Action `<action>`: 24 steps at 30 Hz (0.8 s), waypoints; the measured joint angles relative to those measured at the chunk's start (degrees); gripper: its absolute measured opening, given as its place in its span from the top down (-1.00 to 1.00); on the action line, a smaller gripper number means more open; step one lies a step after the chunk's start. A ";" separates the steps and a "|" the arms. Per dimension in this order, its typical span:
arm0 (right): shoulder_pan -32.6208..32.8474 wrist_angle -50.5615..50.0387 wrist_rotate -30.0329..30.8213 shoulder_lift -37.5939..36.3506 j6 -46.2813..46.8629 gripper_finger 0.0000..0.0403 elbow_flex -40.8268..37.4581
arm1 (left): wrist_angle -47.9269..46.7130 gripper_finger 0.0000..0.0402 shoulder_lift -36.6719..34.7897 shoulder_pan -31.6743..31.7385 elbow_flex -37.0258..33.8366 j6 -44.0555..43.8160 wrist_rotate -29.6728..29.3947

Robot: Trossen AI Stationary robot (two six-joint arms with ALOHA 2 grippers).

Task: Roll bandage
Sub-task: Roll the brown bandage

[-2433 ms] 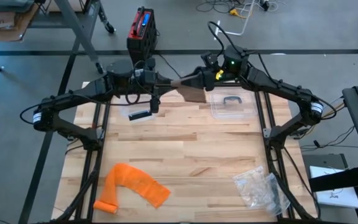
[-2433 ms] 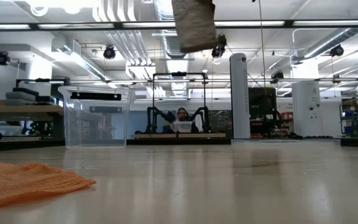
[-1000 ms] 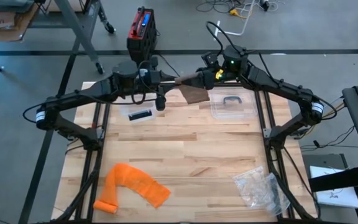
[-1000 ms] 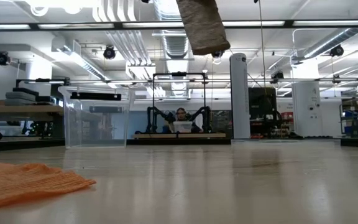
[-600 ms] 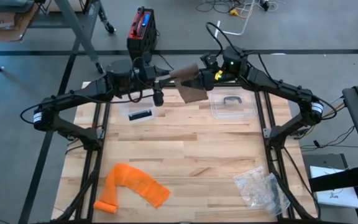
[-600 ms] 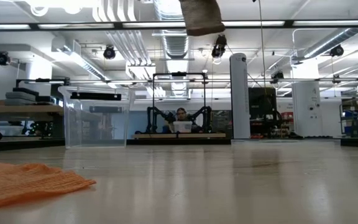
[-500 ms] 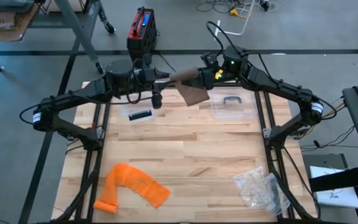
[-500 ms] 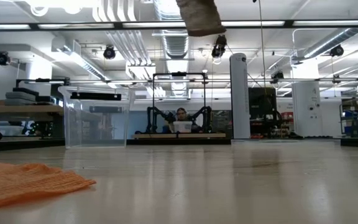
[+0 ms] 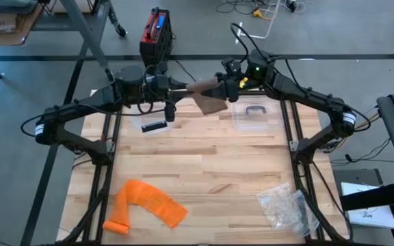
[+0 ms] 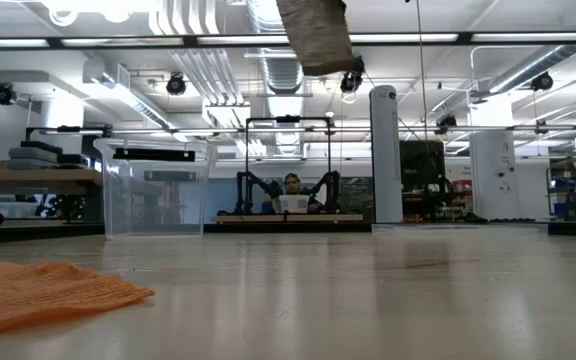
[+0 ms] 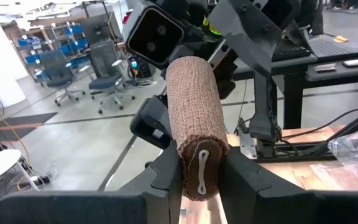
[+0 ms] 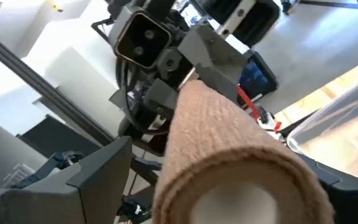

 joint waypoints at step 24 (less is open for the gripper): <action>-0.04 -1.54 0.06 -0.02 1.71 -0.48 0.02 | 3.32 0.63 2.26 -0.02 0.00 0.75 -0.94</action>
